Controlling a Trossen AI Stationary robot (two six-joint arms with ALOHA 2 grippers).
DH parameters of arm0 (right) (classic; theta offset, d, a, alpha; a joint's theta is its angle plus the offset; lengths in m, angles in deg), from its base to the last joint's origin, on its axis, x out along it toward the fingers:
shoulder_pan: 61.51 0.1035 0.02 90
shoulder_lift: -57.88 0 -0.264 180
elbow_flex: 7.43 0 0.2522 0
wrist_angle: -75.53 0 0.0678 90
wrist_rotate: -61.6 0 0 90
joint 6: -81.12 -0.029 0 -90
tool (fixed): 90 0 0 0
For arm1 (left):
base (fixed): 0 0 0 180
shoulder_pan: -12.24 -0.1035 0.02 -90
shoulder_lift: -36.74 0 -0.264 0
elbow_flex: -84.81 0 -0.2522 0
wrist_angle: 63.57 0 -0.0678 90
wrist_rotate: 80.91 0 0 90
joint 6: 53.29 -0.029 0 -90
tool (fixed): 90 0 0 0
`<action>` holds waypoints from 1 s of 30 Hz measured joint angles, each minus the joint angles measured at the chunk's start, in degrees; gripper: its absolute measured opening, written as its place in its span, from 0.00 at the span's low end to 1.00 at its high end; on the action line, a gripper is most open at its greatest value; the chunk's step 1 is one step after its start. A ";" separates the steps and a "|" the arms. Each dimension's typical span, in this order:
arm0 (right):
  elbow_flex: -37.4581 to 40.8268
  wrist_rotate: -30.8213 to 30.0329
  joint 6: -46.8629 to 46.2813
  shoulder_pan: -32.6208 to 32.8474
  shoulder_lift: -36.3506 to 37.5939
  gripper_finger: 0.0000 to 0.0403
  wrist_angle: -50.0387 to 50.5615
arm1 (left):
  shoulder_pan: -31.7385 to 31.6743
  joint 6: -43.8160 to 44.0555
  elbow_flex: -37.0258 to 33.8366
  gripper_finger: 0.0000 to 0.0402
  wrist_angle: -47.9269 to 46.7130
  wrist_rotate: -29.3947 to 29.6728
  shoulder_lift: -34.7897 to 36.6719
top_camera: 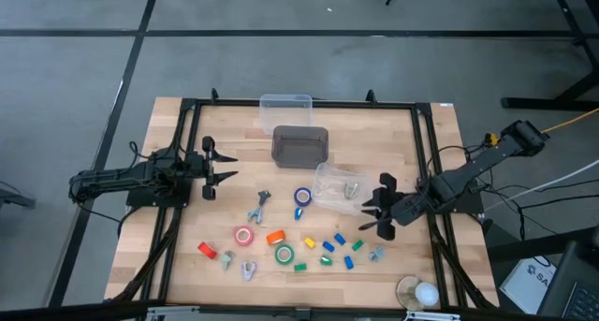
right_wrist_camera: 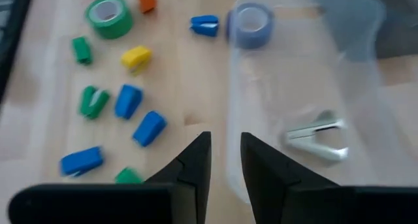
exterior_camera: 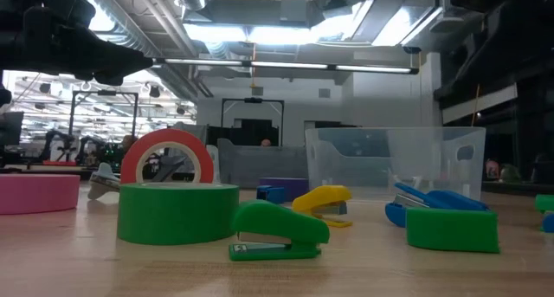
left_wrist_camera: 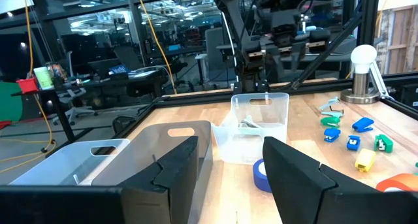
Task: Pick and place Stapler, Stapler remover, tape
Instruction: Put the blue staple remover into the bottom transparent bin
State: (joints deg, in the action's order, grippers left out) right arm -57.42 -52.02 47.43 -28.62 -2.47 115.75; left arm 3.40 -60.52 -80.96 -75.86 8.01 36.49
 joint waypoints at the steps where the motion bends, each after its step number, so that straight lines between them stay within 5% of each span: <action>1: 0.00 0.95 -0.48 0.47 0.00 0.22 0.00 | 0.01 0.01 0.01 0.42 0.00 0.00 0.00; 21: 0.00 9.81 -2.44 7.50 -0.01 0.22 1.15 | -0.01 0.01 0.02 0.42 0.00 0.00 0.01; 30: 0.00 10.37 -11.33 9.64 -0.02 0.22 1.49 | 0.01 0.00 0.01 0.42 0.00 0.00 -0.01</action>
State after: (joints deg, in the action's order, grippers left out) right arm -57.42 -41.65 36.10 -18.98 -2.49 117.23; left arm 3.40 -60.52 -80.95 -75.86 8.01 36.48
